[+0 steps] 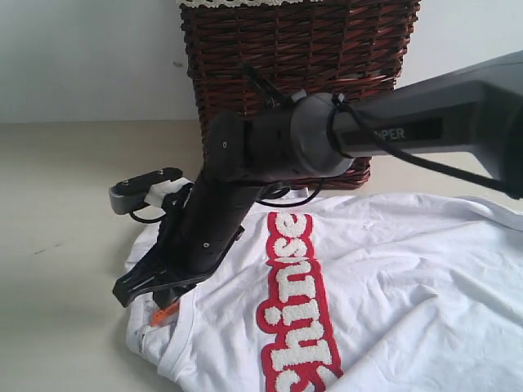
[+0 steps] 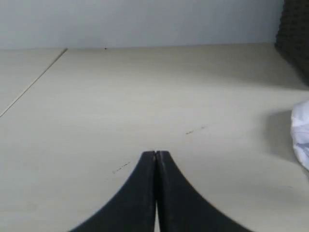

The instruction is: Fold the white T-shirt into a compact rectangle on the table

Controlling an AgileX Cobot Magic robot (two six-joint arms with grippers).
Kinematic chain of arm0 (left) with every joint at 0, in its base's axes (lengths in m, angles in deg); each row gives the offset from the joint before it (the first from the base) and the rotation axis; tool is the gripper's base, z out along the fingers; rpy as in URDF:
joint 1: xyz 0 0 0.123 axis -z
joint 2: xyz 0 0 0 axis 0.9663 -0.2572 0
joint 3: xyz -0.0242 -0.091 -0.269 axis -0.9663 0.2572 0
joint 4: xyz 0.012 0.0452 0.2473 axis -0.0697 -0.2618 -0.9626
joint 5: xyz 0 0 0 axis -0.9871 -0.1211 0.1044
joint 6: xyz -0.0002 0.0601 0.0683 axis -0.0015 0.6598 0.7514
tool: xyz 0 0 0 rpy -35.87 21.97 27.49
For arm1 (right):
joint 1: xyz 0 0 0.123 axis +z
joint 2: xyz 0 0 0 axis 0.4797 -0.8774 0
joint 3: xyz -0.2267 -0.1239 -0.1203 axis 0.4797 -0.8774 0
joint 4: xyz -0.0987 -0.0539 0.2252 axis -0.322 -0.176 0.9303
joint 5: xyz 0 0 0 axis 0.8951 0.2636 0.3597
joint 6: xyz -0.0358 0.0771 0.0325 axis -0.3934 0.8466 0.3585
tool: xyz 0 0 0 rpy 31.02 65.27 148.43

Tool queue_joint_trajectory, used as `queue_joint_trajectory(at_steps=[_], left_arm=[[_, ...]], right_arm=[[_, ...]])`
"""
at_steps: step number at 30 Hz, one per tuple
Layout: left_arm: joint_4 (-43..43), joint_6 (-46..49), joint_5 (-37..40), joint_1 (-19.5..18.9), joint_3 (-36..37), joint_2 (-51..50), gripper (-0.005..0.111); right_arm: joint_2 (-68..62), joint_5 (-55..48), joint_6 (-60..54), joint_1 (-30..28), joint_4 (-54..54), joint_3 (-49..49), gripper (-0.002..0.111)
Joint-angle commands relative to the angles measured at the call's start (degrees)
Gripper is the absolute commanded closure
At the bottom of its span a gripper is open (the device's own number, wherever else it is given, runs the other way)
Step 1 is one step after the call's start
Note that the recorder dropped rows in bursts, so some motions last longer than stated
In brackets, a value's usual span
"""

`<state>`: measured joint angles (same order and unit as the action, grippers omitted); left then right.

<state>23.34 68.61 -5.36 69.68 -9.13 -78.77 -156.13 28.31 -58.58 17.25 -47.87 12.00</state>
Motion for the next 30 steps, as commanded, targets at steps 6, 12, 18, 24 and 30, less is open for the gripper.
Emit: queue_joint_trajectory(at_steps=[6, 12, 18, 24, 30], left_arm=[[0.12, 0.06, -0.48, 0.38, -0.07, 0.28, 0.107], [0.12, 0.06, -0.48, 0.38, -0.07, 0.28, 0.107], [0.12, 0.06, -0.48, 0.38, -0.07, 0.28, 0.107], [0.12, 0.06, -0.48, 0.38, -0.07, 0.28, 0.107], [0.12, 0.06, -0.48, 0.38, -0.07, 0.28, 0.107]], right_arm=[[2.44, -13.52, 1.93, 7.81, -12.52, -0.14, 0.064], [2.44, -6.99, 17.41, 14.15, -29.31, -0.27, 0.064], [-0.25, -10.10, 24.28, 15.05, -32.33, -0.27, 0.064], [-3.46, -10.90, 29.98, 15.05, -37.61, -0.27, 0.070], [-0.55, -11.31, 23.04, 15.35, -36.49, -0.27, 0.108]])
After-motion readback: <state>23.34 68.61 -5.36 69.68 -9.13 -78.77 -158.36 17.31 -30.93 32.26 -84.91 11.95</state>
